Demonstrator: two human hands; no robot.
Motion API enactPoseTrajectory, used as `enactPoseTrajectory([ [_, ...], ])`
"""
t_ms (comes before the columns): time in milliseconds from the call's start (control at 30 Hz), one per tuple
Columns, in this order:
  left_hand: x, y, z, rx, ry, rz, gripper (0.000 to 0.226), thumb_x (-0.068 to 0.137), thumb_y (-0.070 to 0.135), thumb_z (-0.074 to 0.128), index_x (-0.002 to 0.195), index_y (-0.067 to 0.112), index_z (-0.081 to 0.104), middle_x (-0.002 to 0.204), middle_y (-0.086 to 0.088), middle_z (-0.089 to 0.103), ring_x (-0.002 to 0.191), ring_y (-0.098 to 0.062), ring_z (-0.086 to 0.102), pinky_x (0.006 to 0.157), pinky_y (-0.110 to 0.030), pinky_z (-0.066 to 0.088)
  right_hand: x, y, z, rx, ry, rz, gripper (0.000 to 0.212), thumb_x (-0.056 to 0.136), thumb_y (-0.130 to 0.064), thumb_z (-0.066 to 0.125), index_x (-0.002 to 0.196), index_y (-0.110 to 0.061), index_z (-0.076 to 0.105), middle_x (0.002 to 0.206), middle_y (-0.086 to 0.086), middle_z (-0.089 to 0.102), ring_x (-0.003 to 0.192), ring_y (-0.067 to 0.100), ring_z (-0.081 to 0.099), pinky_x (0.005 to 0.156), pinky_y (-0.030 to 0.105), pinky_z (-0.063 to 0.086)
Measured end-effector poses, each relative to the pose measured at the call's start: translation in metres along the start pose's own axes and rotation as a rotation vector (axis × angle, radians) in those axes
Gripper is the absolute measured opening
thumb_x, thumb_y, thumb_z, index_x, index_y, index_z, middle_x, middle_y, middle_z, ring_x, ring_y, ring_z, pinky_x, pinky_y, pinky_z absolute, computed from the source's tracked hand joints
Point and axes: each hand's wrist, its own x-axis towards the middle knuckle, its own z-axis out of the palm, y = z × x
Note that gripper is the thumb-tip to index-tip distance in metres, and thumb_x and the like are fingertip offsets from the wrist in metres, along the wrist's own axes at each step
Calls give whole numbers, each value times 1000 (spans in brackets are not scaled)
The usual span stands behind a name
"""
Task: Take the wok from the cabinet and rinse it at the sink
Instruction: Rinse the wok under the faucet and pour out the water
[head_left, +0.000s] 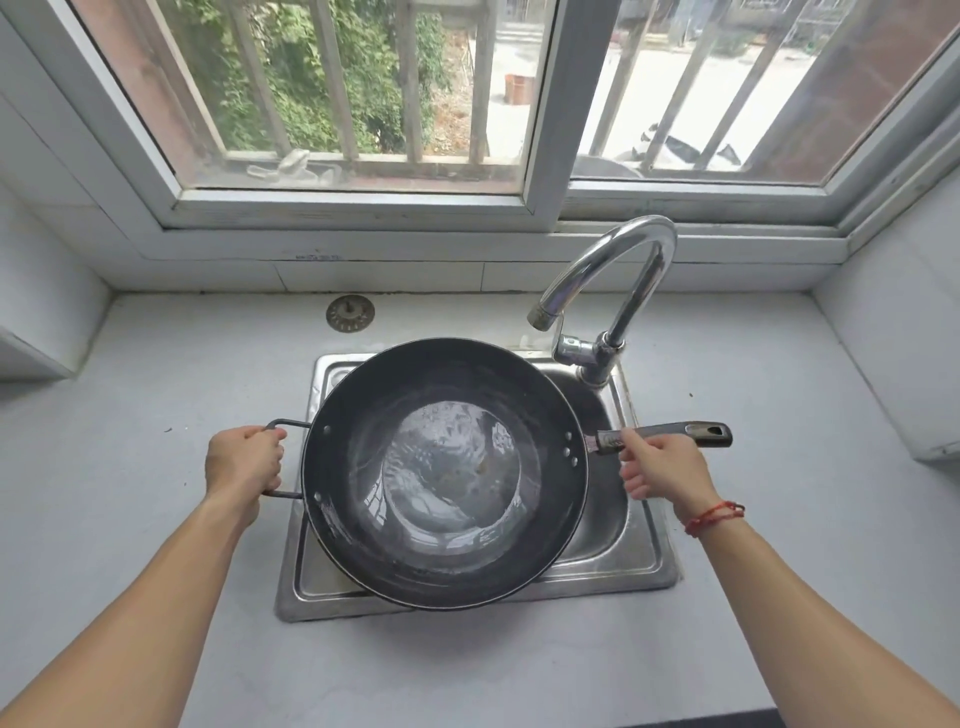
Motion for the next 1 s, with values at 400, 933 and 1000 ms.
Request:
enactPoseTrajectory([
  [400,-7,4,-6,-17,21,-47,13,88,3,62,74,2,63,65,-10,52,50,-20,37,49,-28,35,20,9,9,652,-7,248,22,94,-19,65,106,-1,59,103,24,67,94,32,69,65,36,61],
  [933,-7,14,-6,-16,63,-124,17,88,-2,50,80,4,64,65,-6,47,50,-16,29,44,-25,21,28,-4,12,707,5,294,21,99,-7,52,119,2,51,107,29,65,92,39,67,79,51,53],
  [1000,-10,22,-8,-29,68,-109,15,87,-1,52,78,4,62,65,-6,46,50,-16,29,45,-26,20,26,-8,12,707,-4,283,16,99,-7,51,113,2,53,110,31,65,97,42,67,80,51,54],
])
